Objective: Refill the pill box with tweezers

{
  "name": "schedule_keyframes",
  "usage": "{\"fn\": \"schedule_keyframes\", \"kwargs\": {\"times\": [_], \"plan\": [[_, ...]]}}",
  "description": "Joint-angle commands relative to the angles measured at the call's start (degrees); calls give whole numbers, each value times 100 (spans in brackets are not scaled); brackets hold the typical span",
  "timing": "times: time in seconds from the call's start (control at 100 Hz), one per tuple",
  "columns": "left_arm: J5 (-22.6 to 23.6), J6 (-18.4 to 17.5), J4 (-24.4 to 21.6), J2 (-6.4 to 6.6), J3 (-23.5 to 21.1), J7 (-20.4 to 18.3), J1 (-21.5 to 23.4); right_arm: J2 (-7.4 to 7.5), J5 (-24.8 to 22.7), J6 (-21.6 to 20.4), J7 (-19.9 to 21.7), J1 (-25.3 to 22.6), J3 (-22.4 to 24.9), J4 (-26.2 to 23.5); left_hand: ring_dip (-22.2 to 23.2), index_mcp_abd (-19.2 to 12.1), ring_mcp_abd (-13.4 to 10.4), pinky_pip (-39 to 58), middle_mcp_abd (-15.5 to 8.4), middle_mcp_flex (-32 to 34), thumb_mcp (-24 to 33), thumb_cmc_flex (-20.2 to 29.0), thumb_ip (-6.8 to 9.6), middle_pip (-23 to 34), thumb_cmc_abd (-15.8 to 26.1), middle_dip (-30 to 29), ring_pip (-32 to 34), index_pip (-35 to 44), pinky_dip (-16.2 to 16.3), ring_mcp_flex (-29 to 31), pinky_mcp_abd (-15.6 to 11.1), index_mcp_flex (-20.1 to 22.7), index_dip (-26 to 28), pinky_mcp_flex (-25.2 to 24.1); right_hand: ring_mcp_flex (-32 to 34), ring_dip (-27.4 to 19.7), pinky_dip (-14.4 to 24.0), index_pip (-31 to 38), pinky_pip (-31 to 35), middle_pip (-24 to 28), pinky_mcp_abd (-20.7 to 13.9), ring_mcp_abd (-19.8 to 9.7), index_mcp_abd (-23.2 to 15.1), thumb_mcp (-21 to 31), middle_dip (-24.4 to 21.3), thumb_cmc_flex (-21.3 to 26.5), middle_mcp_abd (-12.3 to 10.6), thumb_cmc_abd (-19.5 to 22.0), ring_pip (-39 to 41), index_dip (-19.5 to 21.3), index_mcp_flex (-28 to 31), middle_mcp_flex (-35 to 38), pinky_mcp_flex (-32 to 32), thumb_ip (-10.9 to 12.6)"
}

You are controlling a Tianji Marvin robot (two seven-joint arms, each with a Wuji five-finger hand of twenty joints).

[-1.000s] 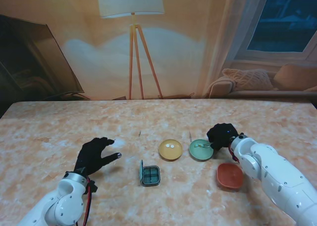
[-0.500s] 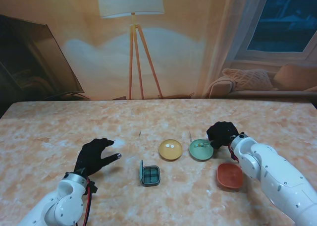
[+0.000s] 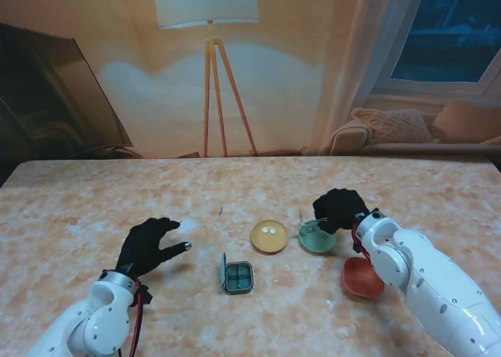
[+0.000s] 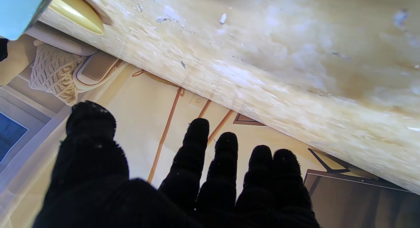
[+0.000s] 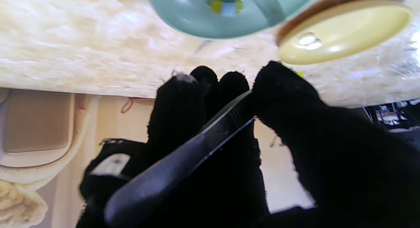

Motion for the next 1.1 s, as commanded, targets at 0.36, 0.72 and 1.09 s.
{"fn": "schedule_keyframes", "kwargs": {"times": [0.36,0.72,1.09], "plan": [[87,42,-165,17,-112,-121,64,-222,446,-317,-82,-224,-410,-361,-3,-115,-90,-20,-99,25,-68,-2,92,-77,169,23,-26,-9,16,11,-272,30,-23,-70,-7,-48,63,645,228,24,-1503,386,-488,541,259,405,825,-87,378,115,406,443,400,264],[144,51,-170,24,-136,-128,51,-271,742,-525,15,-431,-661,-717,-4,-88,-82,-26,-95,23,-67,0,91,-87,163,30,-31,-15,15,13,-271,24,-18,-64,-7,-77,49,614,218,-10,-1466,426,-457,492,248,432,837,-12,315,107,381,417,364,240],[150,35,-170,17,-150,-68,89,-264,985,-659,253,-495,-929,-737,-5,-95,-81,-27,-87,18,-68,1,90,-92,166,30,-34,-20,16,5,-271,36,-17,-64,-13,-125,35,586,194,-57,-1424,453,-454,419,240,455,823,86,215,94,361,355,297,181]]}}
